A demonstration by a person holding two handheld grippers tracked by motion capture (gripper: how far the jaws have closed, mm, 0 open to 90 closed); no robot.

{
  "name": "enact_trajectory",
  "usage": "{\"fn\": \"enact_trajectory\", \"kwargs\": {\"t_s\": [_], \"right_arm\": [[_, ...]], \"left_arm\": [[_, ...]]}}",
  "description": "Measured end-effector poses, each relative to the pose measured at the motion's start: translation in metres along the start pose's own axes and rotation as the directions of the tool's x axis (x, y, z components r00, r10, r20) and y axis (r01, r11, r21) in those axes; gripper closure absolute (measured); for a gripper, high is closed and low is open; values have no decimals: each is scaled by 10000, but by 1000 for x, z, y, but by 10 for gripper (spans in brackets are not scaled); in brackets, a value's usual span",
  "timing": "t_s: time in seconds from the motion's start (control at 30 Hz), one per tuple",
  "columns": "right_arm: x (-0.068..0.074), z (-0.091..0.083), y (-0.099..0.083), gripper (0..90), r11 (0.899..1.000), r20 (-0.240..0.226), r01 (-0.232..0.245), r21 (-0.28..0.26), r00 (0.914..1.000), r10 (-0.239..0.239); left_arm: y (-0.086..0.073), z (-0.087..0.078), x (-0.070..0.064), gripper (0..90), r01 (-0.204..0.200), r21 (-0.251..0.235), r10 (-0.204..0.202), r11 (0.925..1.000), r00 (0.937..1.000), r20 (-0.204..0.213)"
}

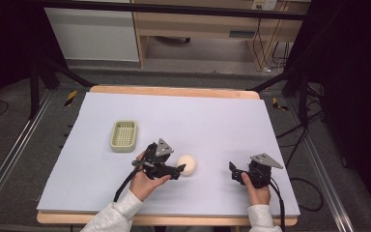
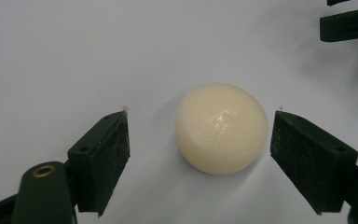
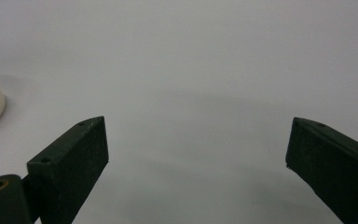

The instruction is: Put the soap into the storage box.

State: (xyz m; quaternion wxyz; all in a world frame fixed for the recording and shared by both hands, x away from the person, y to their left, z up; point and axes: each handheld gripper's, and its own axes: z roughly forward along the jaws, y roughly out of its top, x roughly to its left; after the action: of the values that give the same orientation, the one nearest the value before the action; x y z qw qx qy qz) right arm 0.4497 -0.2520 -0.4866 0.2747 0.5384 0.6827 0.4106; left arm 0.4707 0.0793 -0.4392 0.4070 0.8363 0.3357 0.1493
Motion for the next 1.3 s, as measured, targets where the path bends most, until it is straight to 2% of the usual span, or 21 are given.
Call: {"fn": "enact_trajectory", "kwargs": {"t_s": [0.57,1.3], "right_arm": [[0,0,0,60,10000,-33,-17,10,10000,17],[0,0,0,61,10000,-79,-11,47,10000,12]], "left_arm": [[4,16,-10,166,-85,209,81,9997,9998,188],[3,37,-15,158,-210,739,201,9970,9997,125]]}}
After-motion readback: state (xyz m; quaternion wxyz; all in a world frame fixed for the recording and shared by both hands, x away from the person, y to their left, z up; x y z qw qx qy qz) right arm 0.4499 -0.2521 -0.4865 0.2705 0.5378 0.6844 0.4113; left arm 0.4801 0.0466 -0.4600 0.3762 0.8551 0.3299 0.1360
